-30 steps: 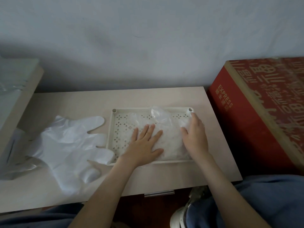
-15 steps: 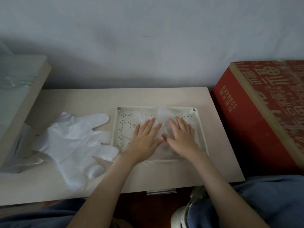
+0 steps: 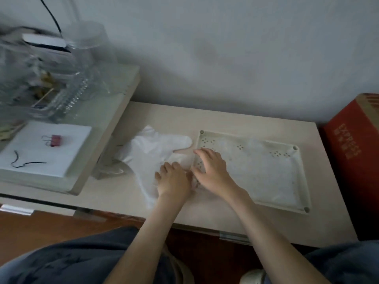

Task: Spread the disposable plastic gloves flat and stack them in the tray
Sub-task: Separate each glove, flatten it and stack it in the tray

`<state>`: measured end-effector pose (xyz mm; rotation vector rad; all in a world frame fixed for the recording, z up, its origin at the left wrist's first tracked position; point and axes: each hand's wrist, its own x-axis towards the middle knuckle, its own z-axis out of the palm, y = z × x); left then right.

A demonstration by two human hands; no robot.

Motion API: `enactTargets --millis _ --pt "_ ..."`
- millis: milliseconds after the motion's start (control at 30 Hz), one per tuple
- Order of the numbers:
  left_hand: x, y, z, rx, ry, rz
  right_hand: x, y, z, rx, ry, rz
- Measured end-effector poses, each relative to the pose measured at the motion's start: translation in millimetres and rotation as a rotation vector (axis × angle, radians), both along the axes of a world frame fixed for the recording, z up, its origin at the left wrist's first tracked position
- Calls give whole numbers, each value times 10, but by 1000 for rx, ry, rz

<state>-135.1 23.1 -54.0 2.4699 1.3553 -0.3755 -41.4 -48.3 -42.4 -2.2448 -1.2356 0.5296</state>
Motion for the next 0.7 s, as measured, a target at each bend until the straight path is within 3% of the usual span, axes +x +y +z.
enactTargets --millis 400,700 --pt "-9 101 266 35 -36 41 57 -44 110 -16 127 -3" --pt "-105 246 411 56 -266 196 124 -94 139 50 248 -35"
